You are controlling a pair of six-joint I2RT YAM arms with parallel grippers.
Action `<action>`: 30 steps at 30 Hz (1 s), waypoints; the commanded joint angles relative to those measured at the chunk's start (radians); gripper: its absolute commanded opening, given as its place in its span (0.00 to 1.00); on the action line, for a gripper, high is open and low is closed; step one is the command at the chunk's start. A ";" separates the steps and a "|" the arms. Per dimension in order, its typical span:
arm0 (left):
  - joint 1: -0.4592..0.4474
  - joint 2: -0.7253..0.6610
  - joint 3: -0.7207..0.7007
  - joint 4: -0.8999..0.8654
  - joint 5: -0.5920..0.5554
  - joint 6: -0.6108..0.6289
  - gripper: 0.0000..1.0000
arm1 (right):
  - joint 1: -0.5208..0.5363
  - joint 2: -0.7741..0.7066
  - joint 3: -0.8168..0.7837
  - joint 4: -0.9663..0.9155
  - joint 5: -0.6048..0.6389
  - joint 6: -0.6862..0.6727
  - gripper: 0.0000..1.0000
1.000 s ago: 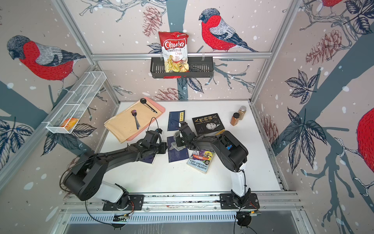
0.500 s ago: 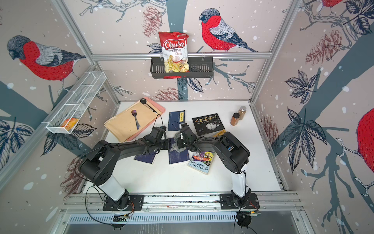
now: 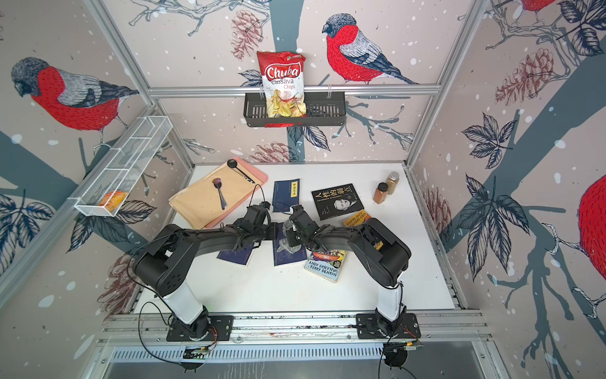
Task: Wipe the cover of the book
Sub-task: Wipe the dirt from the cover of the book.
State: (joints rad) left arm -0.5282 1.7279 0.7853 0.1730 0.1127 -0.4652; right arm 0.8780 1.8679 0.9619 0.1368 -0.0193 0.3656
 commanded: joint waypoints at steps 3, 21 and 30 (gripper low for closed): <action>0.007 0.007 -0.019 -0.100 -0.034 0.006 0.00 | 0.054 -0.038 -0.101 -0.174 -0.004 0.071 0.00; 0.019 0.017 -0.049 -0.051 0.016 -0.001 0.00 | -0.050 0.050 -0.036 -0.095 -0.023 0.046 0.00; 0.021 0.035 -0.048 -0.059 0.031 0.012 0.00 | 0.090 -0.127 -0.321 -0.085 0.022 0.242 0.01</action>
State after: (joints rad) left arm -0.5076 1.7458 0.7490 0.2745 0.1535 -0.4667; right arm 0.9615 1.7332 0.6945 0.3138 0.0006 0.5285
